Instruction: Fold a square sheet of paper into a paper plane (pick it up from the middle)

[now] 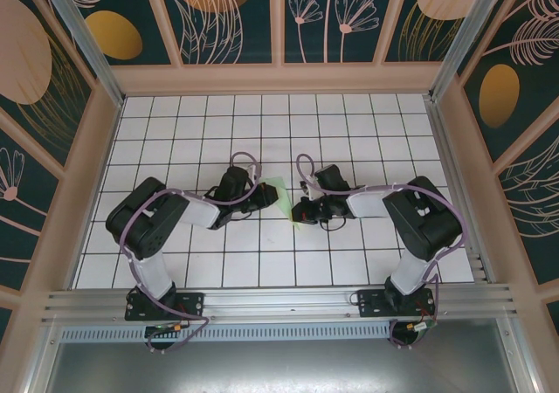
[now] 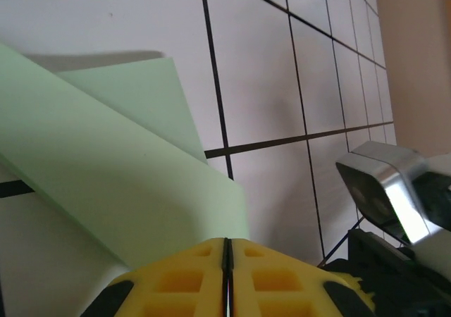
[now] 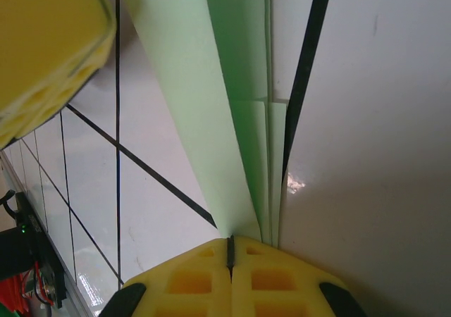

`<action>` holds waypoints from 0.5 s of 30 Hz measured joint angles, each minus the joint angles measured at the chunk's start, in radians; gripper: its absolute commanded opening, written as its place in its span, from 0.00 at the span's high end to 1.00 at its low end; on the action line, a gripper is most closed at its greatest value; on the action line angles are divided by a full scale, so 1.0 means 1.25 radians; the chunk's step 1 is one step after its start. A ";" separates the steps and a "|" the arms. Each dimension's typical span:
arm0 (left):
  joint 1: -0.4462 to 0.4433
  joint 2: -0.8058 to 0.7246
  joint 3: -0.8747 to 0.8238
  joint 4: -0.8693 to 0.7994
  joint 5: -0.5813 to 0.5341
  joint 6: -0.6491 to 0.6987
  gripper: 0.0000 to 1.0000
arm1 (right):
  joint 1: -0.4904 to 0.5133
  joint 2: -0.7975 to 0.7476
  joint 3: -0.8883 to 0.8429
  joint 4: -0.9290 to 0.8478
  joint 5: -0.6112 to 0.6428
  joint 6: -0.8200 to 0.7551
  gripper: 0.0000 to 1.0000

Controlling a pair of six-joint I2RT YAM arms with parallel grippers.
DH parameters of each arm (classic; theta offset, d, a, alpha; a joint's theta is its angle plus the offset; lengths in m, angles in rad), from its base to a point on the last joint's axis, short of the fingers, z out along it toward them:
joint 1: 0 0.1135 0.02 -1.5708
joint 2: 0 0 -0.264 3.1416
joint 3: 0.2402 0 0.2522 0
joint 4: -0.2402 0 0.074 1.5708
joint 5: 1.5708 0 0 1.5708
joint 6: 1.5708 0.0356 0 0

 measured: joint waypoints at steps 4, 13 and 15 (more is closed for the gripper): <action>0.000 0.022 0.023 -0.016 -0.001 0.001 0.91 | 0.000 -0.002 0.006 -0.014 0.002 -0.003 1.00; 0.000 0.029 0.045 -0.103 -0.034 0.013 0.93 | 0.002 -0.060 0.057 -0.060 0.015 -0.052 1.00; 0.000 0.030 0.050 -0.114 -0.035 0.013 0.94 | 0.007 -0.041 0.086 -0.060 0.017 -0.058 1.00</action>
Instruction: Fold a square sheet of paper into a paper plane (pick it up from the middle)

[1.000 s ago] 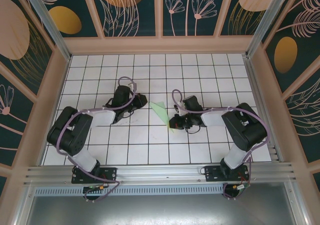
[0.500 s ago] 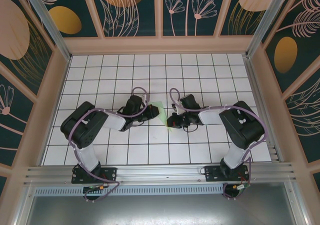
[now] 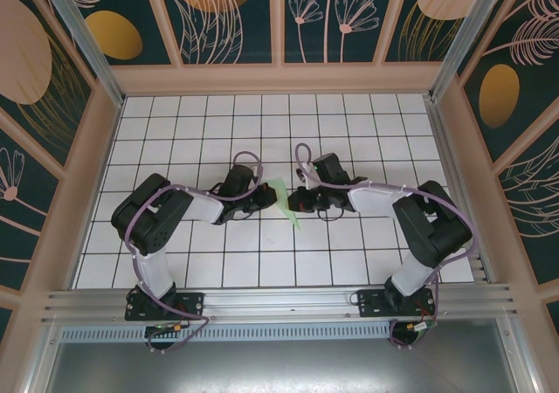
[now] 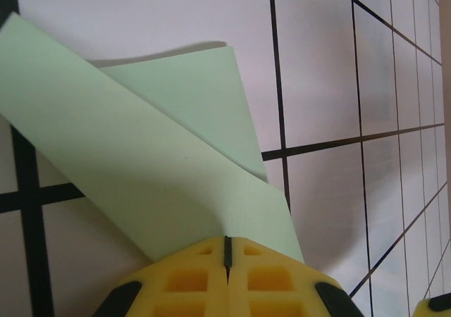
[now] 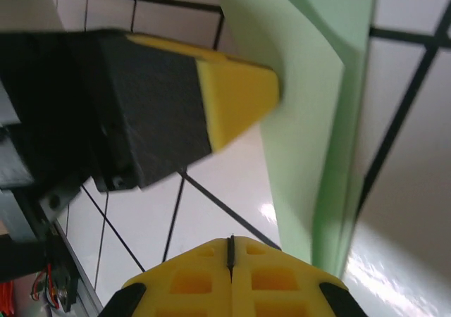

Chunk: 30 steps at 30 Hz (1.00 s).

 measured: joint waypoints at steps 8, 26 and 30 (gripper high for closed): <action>-0.002 0.005 0.030 -0.052 -0.006 0.000 0.95 | 0.018 0.126 0.082 -0.009 0.004 -0.021 1.00; -0.006 0.028 0.121 -0.196 -0.026 -0.025 0.96 | 0.020 0.082 0.019 -0.085 0.007 -0.115 1.00; -0.007 0.029 0.124 -0.200 -0.026 -0.028 0.96 | 0.020 0.049 -0.025 -0.079 0.003 -0.120 1.00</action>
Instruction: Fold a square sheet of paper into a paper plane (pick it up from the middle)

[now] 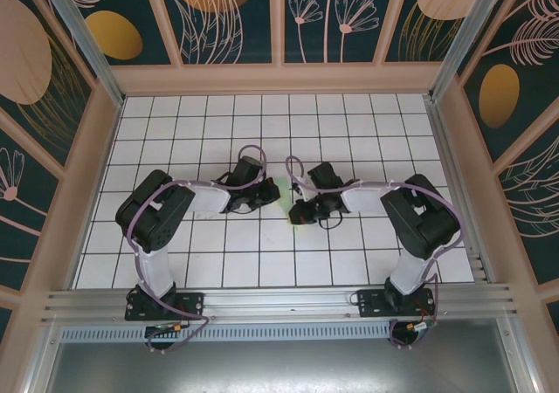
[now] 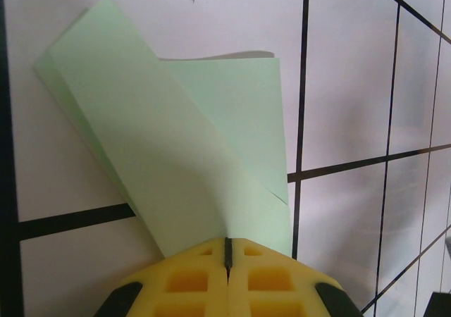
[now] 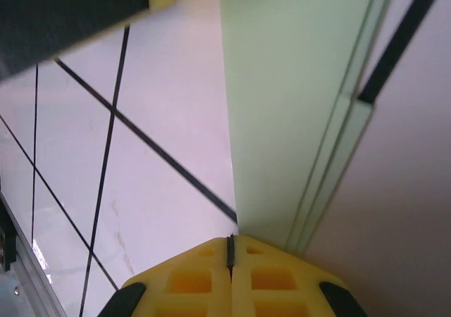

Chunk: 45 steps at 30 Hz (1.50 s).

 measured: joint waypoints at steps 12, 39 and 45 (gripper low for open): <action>-0.005 -0.002 0.034 -0.042 -0.011 0.017 0.74 | -0.002 -0.124 -0.096 -0.008 0.044 0.044 1.00; -0.087 -0.056 0.216 -0.389 -0.252 -0.108 0.36 | -0.082 -0.238 -0.118 0.099 0.331 0.214 0.33; -0.087 -0.030 0.219 -0.432 -0.267 -0.123 0.39 | -0.085 -0.233 -0.118 0.099 0.338 0.215 0.33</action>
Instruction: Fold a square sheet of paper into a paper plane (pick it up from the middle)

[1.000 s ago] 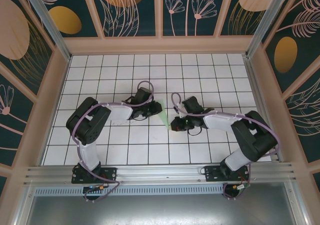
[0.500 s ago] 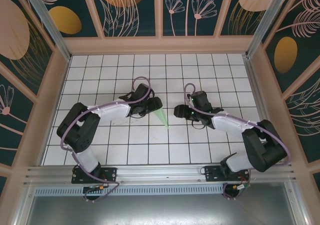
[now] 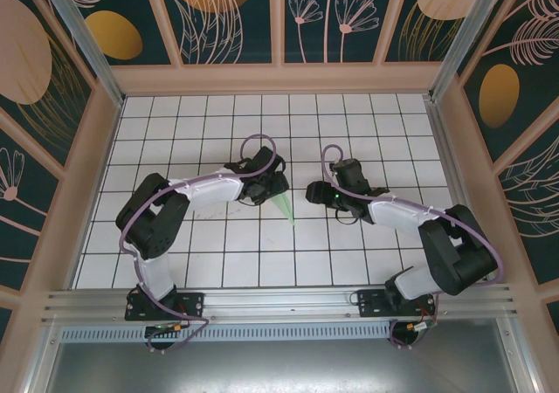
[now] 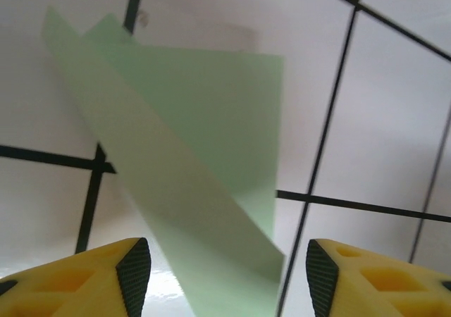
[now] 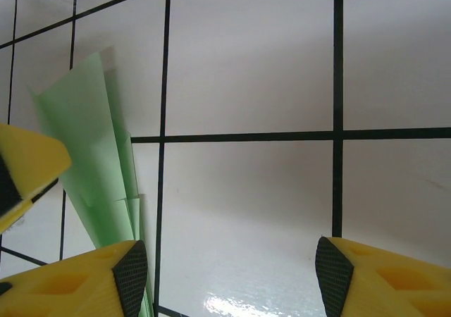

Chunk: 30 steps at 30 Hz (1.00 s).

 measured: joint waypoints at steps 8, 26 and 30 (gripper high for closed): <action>0.000 -0.007 -0.012 -0.017 -0.005 -0.022 0.48 | 0.000 0.008 0.001 -0.001 0.000 0.002 0.34; 0.000 -0.077 -0.142 0.031 -0.015 -0.096 0.91 | 0.000 0.013 0.002 -0.002 -0.011 0.008 0.37; 0.000 -0.134 -0.232 0.099 -0.032 -0.092 0.94 | 0.008 0.014 0.005 0.000 -0.046 0.002 0.40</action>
